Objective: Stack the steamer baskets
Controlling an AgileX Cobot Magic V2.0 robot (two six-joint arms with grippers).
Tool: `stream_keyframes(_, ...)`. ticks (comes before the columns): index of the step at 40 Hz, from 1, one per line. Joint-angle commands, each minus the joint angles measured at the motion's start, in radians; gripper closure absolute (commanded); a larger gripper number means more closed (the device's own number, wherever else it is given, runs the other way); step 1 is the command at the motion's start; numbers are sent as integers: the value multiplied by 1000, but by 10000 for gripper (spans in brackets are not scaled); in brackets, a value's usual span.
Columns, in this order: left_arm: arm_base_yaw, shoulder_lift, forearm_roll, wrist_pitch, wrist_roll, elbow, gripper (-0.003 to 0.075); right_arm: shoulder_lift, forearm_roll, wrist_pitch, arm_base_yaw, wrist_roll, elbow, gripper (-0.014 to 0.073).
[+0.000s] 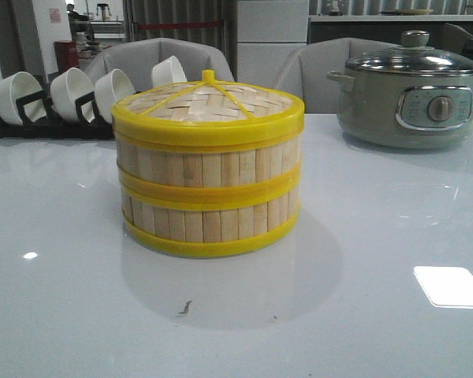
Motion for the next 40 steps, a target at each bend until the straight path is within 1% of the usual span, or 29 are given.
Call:
stream_keyframes(1,-5,-12,0,-85,1,1,633,-20,-1,-93,1,2,-15,545)
stream_keyframes(6,-5,-12,0,-85,1,1,633,-20,4,-98,1,2,-15,545)
stream_keyframes(11,-5,-12,0,-85,1,1,633,-20,52,-97,1,-26,-15,545)
stream_keyframes(21,-5,-12,0,-85,1,1,633,-20,53,-101,1,-30,-15,545)
stream_keyframes(29,-5,-12,0,-85,1,1,633,-20,82,-127,1,-95,-15,545)
stream_keyframes(40,-5,-12,0,-85,1,1,633,-20,83,-123,1,-96,-15,545)
